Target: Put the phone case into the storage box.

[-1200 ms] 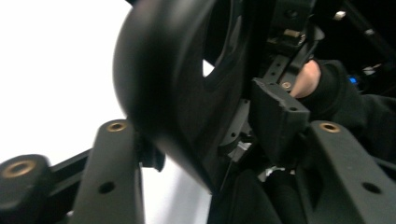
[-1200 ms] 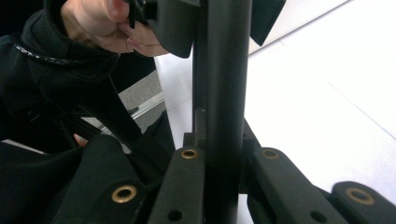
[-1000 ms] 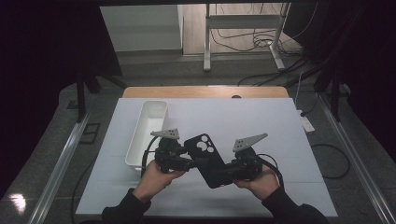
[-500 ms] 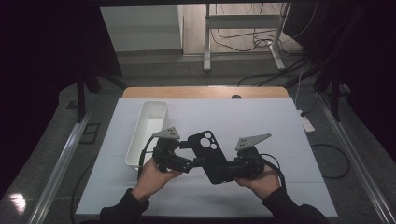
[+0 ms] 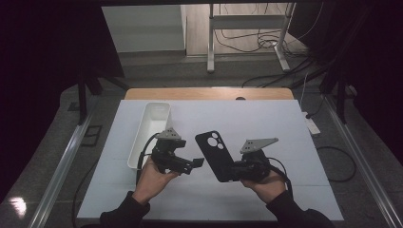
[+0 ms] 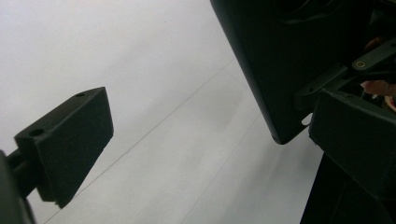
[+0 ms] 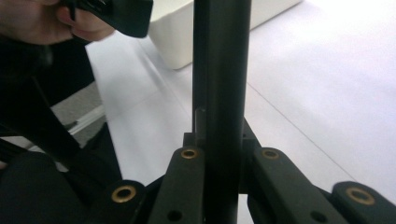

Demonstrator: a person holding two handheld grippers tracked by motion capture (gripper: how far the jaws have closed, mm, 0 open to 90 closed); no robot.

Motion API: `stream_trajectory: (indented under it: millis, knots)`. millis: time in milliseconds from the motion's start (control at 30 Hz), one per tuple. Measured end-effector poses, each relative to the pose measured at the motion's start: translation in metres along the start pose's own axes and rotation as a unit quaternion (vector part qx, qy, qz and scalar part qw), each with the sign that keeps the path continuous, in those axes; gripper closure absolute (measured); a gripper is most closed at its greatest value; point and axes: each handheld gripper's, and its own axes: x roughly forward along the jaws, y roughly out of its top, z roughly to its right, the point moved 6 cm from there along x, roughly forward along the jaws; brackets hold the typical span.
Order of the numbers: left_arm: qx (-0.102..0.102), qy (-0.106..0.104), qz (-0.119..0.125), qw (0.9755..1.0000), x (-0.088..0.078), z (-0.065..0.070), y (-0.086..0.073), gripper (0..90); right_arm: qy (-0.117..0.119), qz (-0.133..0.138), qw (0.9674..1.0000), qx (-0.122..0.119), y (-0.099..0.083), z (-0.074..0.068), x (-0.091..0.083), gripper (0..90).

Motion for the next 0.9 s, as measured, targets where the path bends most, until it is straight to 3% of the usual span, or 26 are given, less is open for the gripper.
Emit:
stream_trajectory:
  millis: [300,667,900]
  knots:
    - [0.001,0.011,-0.007,0.9999,-0.002,0.000,0.001,5.7,-0.015,-0.009,0.9998,-0.013,-0.001,-0.001,0.003,86.0]
    - [-0.039,-0.031,0.005,0.9988,-0.009,-0.002,0.005,39.8,-0.017,-0.014,0.9995,-0.021,-0.002,-0.003,0.007,86.0]
    - [-0.044,-0.040,0.006,0.9982,-0.010,-0.001,0.006,58.2,-0.018,-0.014,0.9995,-0.024,-0.003,-0.003,0.008,86.0]
